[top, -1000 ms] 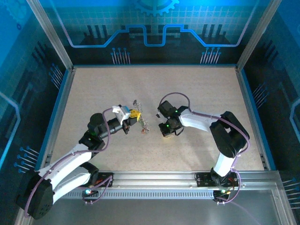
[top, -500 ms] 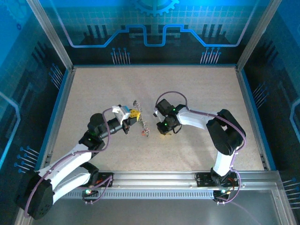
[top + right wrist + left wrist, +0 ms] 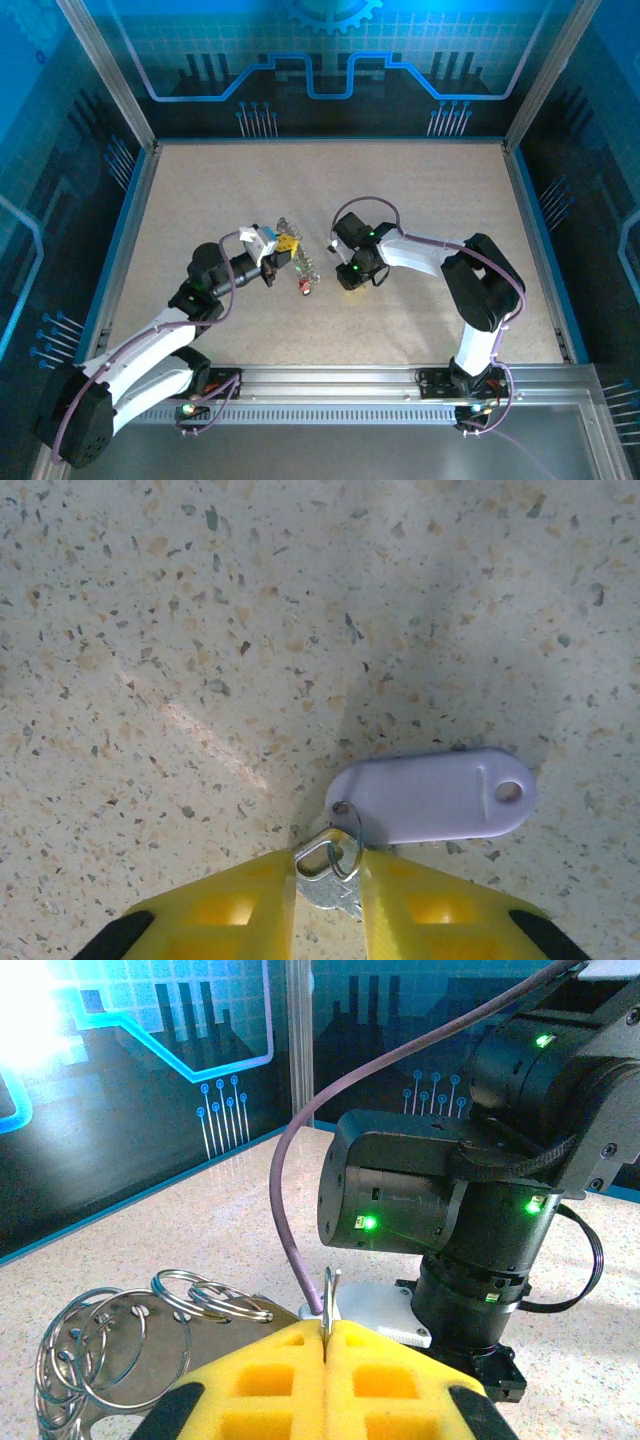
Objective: Put the keys on the keyring
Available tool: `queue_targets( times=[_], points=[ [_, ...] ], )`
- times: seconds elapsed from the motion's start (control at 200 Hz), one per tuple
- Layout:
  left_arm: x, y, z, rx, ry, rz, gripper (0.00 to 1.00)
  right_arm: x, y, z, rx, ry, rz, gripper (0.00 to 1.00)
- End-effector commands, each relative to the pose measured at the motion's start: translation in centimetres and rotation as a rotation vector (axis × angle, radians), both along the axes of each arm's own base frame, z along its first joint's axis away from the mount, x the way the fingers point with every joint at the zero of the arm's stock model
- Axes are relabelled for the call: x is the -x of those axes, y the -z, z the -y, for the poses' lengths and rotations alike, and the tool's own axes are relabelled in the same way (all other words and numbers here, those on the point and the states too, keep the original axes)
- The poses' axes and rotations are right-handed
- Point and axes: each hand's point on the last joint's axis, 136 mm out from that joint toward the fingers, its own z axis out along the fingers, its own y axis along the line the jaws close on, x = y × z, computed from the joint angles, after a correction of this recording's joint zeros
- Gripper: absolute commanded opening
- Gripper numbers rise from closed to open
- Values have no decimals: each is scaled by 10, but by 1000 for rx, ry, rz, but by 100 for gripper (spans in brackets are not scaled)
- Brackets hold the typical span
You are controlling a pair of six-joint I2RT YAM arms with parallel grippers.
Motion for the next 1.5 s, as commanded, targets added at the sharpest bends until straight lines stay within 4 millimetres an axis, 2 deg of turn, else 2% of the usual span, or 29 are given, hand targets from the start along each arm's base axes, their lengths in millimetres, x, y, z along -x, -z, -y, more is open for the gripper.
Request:
queue_targets(
  times=[0.0, 0.215, 0.415, 0.73, 1.021, 1.141, 1.216, 1.356, 1.491],
  points=[
    [-1, -15, -5, 32, -21, 44, 0, -6, -4, -6, -8, -8, -1, 23],
    [-1, -13, -6, 30, -24, 41, 0, -7, 2, -7, -5, -3, -10, 15],
    [-2, -13, -6, 29, -27, 41, 0, -5, 5, -4, -1, 16, -23, 19],
    [-2, -12, -6, 29, -29, 41, 0, -2, 11, 2, 18, 30, -32, 16],
    [-3, -12, -6, 29, -30, 38, 0, 0, 5, 6, 24, 36, -16, 16],
    [-3, -12, -5, 29, -27, 38, 0, -2, 6, 7, 25, 38, -6, 9],
    [-4, -13, -5, 31, -27, 38, 0, -3, 5, 4, 7, 41, 3, 1],
    [-3, -13, -4, 26, -18, 34, 0, -4, -10, -4, -66, 11, 47, 0],
    [-1, -13, -3, 19, -5, 35, 0, -3, -39, -9, -159, -54, 142, 0]
  ],
)
